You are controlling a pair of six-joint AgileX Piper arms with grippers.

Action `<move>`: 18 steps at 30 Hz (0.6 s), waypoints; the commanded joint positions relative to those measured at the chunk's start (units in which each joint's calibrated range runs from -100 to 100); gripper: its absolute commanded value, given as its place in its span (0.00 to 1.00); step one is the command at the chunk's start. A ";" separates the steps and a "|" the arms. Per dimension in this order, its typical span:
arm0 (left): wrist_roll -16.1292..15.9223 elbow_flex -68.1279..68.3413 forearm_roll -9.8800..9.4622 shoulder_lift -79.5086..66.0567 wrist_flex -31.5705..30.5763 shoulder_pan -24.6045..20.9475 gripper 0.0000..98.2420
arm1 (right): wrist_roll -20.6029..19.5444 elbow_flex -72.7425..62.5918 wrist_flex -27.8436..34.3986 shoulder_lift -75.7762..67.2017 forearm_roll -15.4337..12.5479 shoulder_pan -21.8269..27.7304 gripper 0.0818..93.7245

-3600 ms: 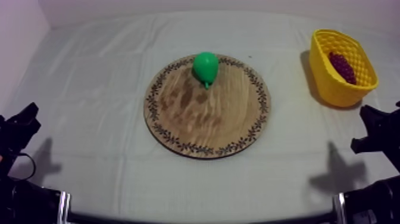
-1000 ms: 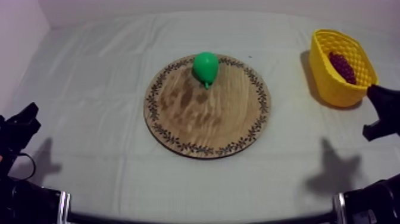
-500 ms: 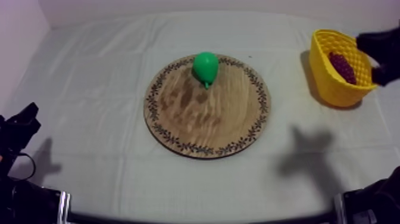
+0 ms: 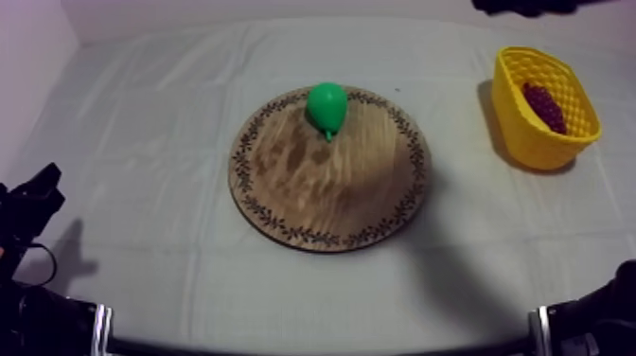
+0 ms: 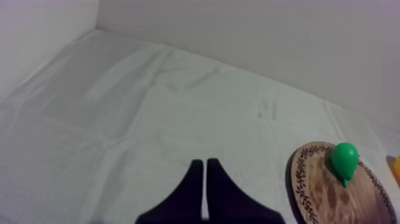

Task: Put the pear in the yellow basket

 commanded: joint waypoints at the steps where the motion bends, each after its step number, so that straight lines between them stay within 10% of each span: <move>1: 0.01 0.00 0.00 0.00 -0.01 0.00 0.00 | -2.21 -7.65 3.50 7.28 0.94 -1.06 0.00; 18: 0.01 0.00 0.00 0.00 -0.01 0.00 0.00 | -12.69 -34.15 19.65 33.14 3.70 -3.00 0.00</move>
